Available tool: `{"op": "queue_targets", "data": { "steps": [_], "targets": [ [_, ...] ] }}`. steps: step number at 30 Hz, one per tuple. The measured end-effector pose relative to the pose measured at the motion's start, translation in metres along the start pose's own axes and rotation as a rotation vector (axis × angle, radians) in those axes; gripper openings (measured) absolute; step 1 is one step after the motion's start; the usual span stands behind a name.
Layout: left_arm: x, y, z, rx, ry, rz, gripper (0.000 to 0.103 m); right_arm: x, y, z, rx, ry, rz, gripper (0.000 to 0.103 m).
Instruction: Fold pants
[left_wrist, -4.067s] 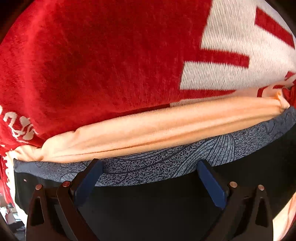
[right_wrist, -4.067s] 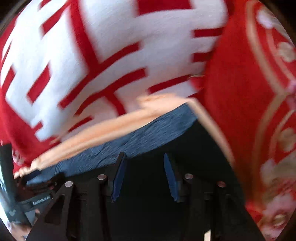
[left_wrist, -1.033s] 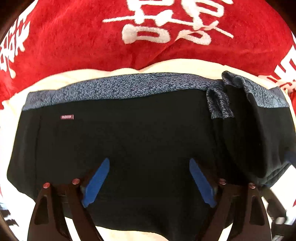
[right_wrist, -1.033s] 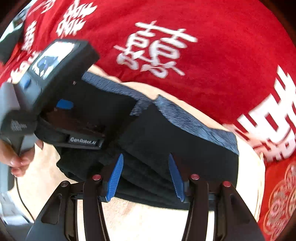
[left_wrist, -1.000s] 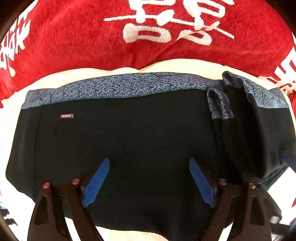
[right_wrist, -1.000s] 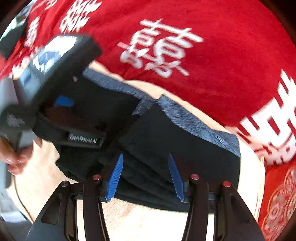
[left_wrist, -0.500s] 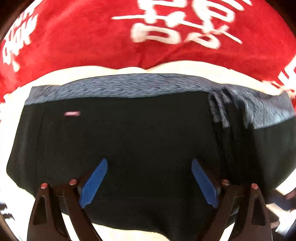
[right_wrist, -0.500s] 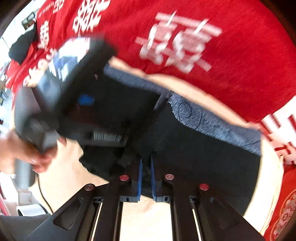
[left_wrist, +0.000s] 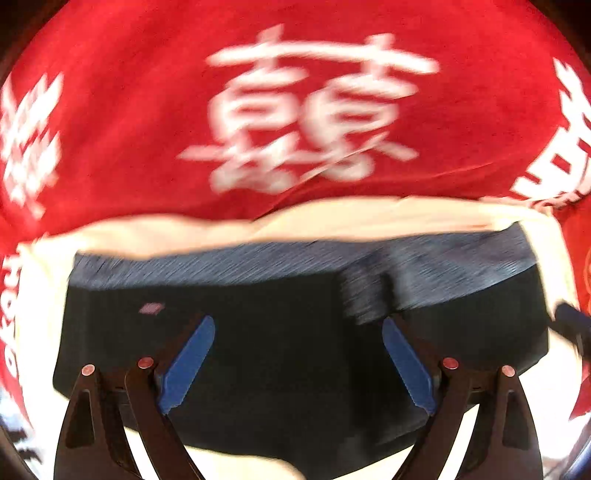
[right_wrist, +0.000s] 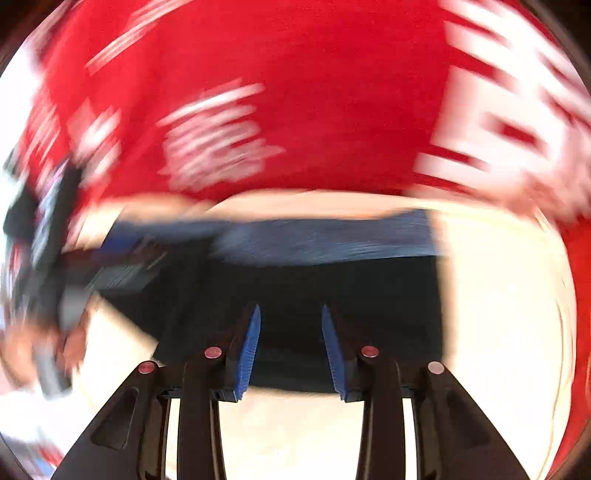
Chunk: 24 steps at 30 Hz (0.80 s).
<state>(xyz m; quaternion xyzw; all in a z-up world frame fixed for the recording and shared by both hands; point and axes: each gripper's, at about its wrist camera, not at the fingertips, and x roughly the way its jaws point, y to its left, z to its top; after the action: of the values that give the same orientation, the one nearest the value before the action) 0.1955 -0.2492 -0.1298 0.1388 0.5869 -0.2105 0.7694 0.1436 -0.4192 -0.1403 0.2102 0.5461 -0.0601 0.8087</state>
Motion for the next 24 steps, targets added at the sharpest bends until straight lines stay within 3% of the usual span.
{"op": "queue_targets", "data": {
  "steps": [1,2,5,8,11,13,18,21,24],
  "targets": [
    [0.0,-0.012,0.006,0.013,-0.007,-0.015,0.093,0.004,-0.032,0.01,0.11,0.003,0.006,0.016],
    [0.002,-0.025,0.013,0.023,-0.007,-0.034,0.093,0.007,-0.056,0.018,0.184,0.003,0.013,0.008],
    [0.018,-0.056,0.028,0.04,0.009,-0.073,0.093,0.02,-0.092,0.037,0.256,0.0,0.012,0.008],
    [0.043,-0.07,0.03,0.053,0.035,-0.038,0.093,0.04,-0.083,0.052,0.165,0.019,0.041,0.008],
    [0.067,-0.063,0.014,0.013,0.119,0.013,0.093,0.065,-0.07,0.054,0.102,0.079,0.035,0.008],
    [0.071,-0.052,-0.001,-0.049,0.127,-0.024,0.095,0.079,-0.073,0.043,0.13,0.125,0.065,0.008],
    [0.06,-0.053,-0.018,0.01,0.084,0.008,0.095,0.077,-0.068,0.016,0.134,0.147,0.109,0.008],
    [0.055,-0.043,-0.018,-0.032,0.112,-0.008,0.095,0.068,-0.053,0.001,0.082,0.179,0.125,0.008],
    [0.044,-0.03,-0.02,-0.059,0.106,0.049,0.095,0.063,-0.047,-0.008,0.063,0.192,0.131,0.009]
  ]
}}
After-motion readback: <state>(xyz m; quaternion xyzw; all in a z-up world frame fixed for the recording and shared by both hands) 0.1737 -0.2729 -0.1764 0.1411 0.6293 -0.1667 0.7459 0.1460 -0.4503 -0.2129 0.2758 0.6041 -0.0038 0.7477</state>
